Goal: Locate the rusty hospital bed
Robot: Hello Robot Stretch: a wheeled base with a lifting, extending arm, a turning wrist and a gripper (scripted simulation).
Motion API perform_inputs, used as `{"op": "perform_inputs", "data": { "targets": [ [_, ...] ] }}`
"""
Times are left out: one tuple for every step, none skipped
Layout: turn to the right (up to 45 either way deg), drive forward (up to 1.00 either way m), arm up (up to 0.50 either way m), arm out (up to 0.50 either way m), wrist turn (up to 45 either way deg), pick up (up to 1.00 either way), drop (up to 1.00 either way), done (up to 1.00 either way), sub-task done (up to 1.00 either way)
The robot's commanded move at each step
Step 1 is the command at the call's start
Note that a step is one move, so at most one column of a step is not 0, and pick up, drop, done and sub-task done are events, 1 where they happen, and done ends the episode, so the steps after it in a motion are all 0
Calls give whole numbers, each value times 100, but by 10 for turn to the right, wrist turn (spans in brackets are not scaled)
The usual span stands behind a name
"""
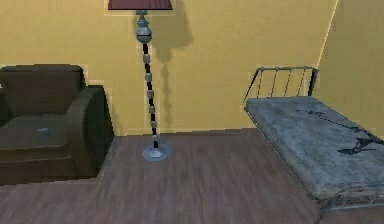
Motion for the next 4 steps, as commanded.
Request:
{"op": "perform_inputs", "data": {
  "targets": [
    [30, 0, 0, 0, 0, 0, 0, 0, 0],
    [0, 50, 0, 0, 0, 0, 0, 0, 0],
    [420, 0, 0, 0, 0, 0, 0, 0, 0],
    [0, 0, 0, 0, 0, 0, 0, 100, 0]
  ]
}}
